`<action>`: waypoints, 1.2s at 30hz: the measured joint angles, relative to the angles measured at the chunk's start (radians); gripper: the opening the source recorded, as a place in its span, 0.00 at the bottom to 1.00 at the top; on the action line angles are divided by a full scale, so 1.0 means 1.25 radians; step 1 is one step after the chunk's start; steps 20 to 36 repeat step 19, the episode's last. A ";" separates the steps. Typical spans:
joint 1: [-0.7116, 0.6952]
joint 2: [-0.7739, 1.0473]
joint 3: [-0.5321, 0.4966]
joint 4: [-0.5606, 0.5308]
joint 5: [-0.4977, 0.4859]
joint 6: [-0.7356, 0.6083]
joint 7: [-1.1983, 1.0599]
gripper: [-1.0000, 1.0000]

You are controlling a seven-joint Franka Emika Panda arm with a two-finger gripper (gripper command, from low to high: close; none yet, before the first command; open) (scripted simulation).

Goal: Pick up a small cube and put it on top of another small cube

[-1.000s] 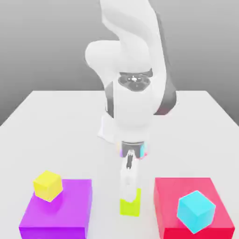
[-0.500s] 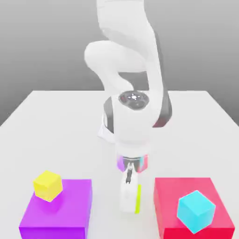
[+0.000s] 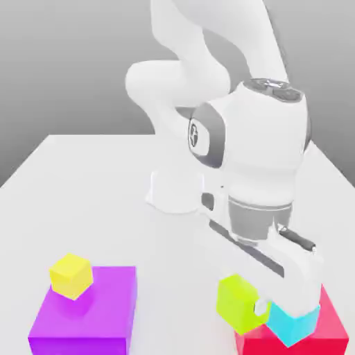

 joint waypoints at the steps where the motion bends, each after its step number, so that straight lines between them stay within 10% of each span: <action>1: 0.009 0.012 0.013 0.021 -0.009 -0.014 -0.036 0.00; 15: 0.177 0.222 0.145 0.139 -0.077 -0.065 -0.290 0.00; 16: 0.187 0.236 0.134 0.139 -0.086 -0.052 -0.284 1.00; 36: 0.187 0.236 0.134 0.139 -0.086 -0.052 -0.284 1.00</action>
